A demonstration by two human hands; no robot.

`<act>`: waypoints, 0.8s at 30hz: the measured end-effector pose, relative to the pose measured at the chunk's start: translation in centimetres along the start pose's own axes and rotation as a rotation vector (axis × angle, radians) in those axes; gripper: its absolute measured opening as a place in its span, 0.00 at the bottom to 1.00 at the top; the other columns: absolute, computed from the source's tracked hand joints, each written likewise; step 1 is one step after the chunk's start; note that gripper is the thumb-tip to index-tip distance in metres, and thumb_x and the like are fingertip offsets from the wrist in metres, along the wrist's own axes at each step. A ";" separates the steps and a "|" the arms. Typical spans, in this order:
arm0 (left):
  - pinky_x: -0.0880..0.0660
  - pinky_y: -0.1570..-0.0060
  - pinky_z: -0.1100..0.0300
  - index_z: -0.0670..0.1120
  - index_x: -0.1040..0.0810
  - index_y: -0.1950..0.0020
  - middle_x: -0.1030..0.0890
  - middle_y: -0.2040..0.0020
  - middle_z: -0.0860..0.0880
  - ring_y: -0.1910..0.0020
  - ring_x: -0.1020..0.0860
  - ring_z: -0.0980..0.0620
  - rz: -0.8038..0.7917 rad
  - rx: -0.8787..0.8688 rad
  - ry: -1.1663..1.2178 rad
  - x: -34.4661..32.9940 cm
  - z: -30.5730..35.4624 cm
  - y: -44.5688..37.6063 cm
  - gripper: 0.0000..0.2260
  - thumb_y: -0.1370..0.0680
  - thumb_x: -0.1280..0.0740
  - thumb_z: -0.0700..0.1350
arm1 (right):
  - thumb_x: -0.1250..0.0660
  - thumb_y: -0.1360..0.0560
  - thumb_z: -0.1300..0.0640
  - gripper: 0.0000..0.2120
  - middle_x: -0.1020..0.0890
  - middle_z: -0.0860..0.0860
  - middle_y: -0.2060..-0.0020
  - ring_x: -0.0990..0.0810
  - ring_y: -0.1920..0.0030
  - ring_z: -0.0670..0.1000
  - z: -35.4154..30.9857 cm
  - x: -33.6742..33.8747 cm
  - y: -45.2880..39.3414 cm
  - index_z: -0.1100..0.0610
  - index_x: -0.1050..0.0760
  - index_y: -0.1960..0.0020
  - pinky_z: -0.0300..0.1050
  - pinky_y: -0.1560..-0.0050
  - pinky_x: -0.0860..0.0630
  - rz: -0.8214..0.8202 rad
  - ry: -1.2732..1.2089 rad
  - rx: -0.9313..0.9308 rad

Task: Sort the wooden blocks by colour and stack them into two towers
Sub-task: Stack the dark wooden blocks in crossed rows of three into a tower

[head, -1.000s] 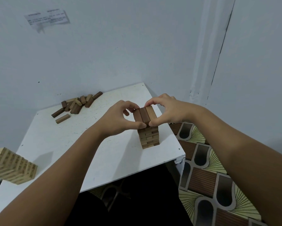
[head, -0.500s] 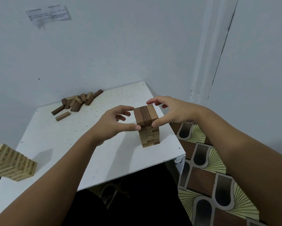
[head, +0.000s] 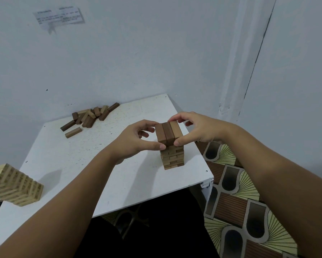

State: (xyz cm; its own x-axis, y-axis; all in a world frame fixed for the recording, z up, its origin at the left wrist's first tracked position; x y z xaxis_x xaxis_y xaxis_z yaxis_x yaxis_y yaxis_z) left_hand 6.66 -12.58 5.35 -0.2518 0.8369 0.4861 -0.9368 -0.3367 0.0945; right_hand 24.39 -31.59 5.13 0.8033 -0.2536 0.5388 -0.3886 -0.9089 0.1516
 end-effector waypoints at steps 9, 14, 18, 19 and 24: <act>0.25 0.37 0.55 0.59 0.19 0.38 0.19 0.40 0.55 0.39 0.23 0.52 0.002 -0.001 -0.008 -0.3 0.1 -0.2 0.29 0.38 0.17 0.55 | 0.20 0.39 0.37 0.34 0.29 0.43 0.33 0.32 0.32 0.48 0.1 -0.1 -0.3 0.32 0.28 0.36 0.56 0.33 0.29 -0.010 0.015 0.010; 0.25 0.36 0.53 0.58 0.19 0.38 0.19 0.41 0.55 0.39 0.23 0.52 0.008 -0.006 -0.021 -0.5 0.1 -0.3 0.29 0.37 0.17 0.55 | 0.20 0.40 0.36 0.34 0.29 0.42 0.33 0.31 0.33 0.46 0.1 -0.1 -0.4 0.31 0.29 0.37 0.58 0.31 0.30 -0.021 0.026 0.005; 0.26 0.37 0.56 0.57 0.20 0.39 0.18 0.42 0.58 0.39 0.23 0.53 0.018 -0.030 -0.045 -0.7 0.3 -0.3 0.27 0.36 0.19 0.55 | 0.20 0.39 0.38 0.34 0.29 0.41 0.33 0.31 0.33 0.45 -0.1 -0.1 -0.2 0.31 0.29 0.37 0.57 0.31 0.30 -0.024 0.031 -0.006; 0.26 0.37 0.56 0.57 0.20 0.39 0.18 0.42 0.58 0.39 0.23 0.53 0.021 -0.029 -0.046 -0.7 0.3 -0.3 0.27 0.36 0.19 0.55 | 0.21 0.39 0.38 0.33 0.29 0.41 0.33 0.31 0.33 0.45 -0.2 -0.2 -0.2 0.31 0.29 0.37 0.58 0.31 0.30 -0.026 0.032 -0.006; 0.25 0.36 0.53 0.58 0.20 0.38 0.19 0.41 0.55 0.39 0.23 0.52 0.025 -0.022 -0.053 -0.7 0.2 -0.1 0.28 0.36 0.18 0.56 | 0.21 0.40 0.37 0.34 0.29 0.42 0.33 0.31 0.33 0.46 -0.3 -0.3 -0.3 0.31 0.29 0.37 0.57 0.30 0.30 -0.021 0.043 -0.020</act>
State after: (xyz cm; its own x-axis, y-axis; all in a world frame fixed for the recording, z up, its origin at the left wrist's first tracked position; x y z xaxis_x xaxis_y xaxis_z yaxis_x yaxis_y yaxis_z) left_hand 7.02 -13.22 5.16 -0.2624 0.8038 0.5339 -0.9356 -0.3473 0.0631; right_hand 24.14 -31.19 5.18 0.7916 -0.2194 0.5703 -0.3807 -0.9071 0.1794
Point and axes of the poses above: each hand's wrist, its own y-axis away from the middle knuckle, its own x-axis out of the back of the hand, z = x × y, the point moved 1 cm from there along -y, towards the middle knuckle
